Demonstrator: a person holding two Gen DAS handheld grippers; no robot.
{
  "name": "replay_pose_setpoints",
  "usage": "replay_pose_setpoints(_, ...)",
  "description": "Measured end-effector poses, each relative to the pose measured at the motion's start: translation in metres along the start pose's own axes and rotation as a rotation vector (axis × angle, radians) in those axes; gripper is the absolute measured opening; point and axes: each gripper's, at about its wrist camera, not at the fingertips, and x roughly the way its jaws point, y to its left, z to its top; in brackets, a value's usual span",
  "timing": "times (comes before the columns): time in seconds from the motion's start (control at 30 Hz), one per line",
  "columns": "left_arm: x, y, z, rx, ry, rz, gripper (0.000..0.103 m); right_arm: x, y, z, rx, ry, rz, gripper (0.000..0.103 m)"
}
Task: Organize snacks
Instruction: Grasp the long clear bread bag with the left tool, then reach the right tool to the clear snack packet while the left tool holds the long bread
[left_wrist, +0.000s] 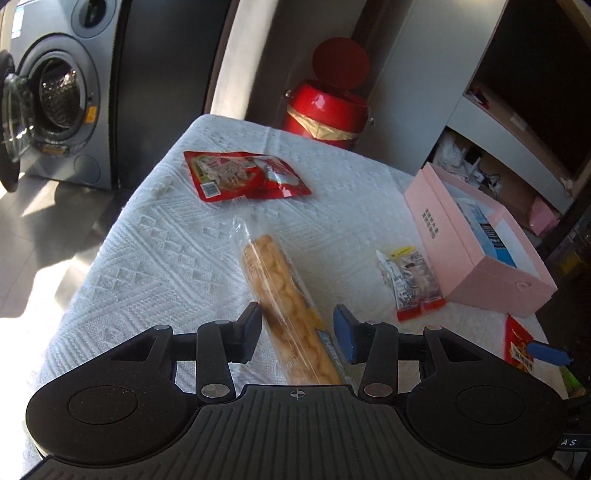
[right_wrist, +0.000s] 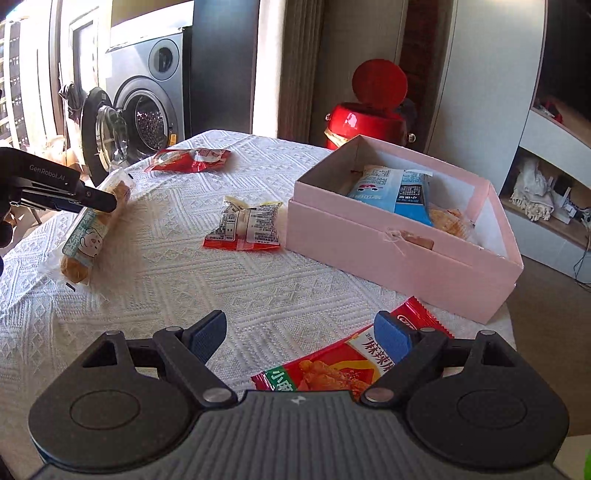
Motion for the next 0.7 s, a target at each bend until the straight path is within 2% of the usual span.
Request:
replay_pose_setpoints(0.1,0.01,-0.017,-0.01,0.089,0.045,0.013,0.046,0.005,0.0,0.004,0.037,-0.001,0.026,0.088)
replay_pose_setpoints(0.17,0.006,-0.021,-0.016,0.128,0.033,0.037,0.047,0.008,0.006,0.014,0.047,-0.035,0.044,0.088)
replay_pose_setpoints(0.27,-0.003,-0.013,-0.018,0.105,0.028,0.05,0.045,0.018,0.026,0.037,0.0,-0.077,0.062,0.084)
replay_pose_setpoints(0.37,-0.012,-0.001,-0.019,0.082,0.015,0.08,0.042,0.037,0.049,0.064,-0.069,-0.083,0.094,0.07)
replay_pose_setpoints(0.43,-0.017,0.004,-0.02,0.076,0.021,0.095,0.043,0.06,0.062,0.083,-0.098,-0.055,0.075,0.057)
replay_pose_setpoints(0.5,-0.021,0.005,-0.022,0.091,0.026,0.097,0.043,0.088,0.073,0.099,-0.124,-0.025,0.011,0.049)
replay_pose_setpoints(0.57,-0.024,0.004,-0.025,0.104,0.029,0.091,0.043,0.108,0.077,0.106,-0.138,-0.006,-0.033,0.044)
replay_pose_setpoints(0.63,-0.025,0.004,-0.025,0.1,0.026,0.074,0.043,0.124,0.077,0.105,-0.133,0.028,-0.059,0.035)
replay_pose_setpoints(0.7,-0.025,0.006,-0.021,0.08,0.01,0.055,0.043,0.122,0.077,0.1,-0.124,0.038,-0.054,0.035)
